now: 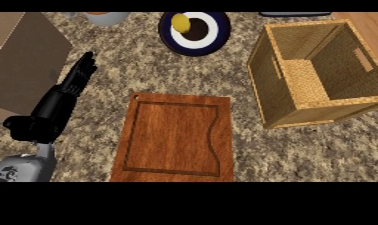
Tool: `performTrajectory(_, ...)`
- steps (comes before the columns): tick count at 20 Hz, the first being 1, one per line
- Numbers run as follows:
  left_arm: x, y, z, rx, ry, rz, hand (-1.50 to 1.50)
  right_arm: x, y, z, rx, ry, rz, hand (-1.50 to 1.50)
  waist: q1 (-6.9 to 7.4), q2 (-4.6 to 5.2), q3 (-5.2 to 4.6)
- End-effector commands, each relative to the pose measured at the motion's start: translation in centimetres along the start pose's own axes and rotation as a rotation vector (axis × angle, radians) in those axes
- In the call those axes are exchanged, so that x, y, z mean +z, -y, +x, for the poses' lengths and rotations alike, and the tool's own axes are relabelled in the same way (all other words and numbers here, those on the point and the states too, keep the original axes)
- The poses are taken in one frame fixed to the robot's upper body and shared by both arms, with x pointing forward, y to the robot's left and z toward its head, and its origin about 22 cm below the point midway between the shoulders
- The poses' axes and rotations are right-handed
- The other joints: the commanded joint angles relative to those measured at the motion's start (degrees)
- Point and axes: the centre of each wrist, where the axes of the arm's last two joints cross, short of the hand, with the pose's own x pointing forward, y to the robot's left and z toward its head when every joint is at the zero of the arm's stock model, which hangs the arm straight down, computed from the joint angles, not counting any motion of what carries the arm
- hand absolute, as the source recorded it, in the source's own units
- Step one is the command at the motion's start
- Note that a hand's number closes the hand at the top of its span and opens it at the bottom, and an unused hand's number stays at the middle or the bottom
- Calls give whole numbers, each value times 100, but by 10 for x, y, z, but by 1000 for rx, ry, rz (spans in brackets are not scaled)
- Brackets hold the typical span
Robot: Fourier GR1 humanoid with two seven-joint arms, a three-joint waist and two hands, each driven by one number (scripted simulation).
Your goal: Pick the tomato from the cutting board and place it in the basket
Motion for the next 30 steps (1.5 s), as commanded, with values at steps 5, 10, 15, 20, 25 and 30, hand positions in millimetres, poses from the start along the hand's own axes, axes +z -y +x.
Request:
performTrajectory(5,-6,0,8,3,18,-7,0,-43,73,25,-297,-58,-406,150,-4,46,14)
performTrajectory(10,-4,11,3,-8,11,-38,0,-74,127,15,-292,-139,-550,150,173,95,8)
performTrajectory(15,-12,7,9,6,33,-45,0,-86,194,-2,-273,-249,-544,150,296,100,20)
performTrajectory(20,-15,8,8,10,47,-40,0,-116,231,-51,-277,-291,-517,150,304,103,41)
performTrajectory(25,-18,14,13,6,25,-44,0,-131,247,-120,-273,-283,-532,150,245,56,34)
performTrajectory(30,-12,13,7,-1,18,-53,0,-150,259,-157,-212,-255,-566,150,267,47,24)
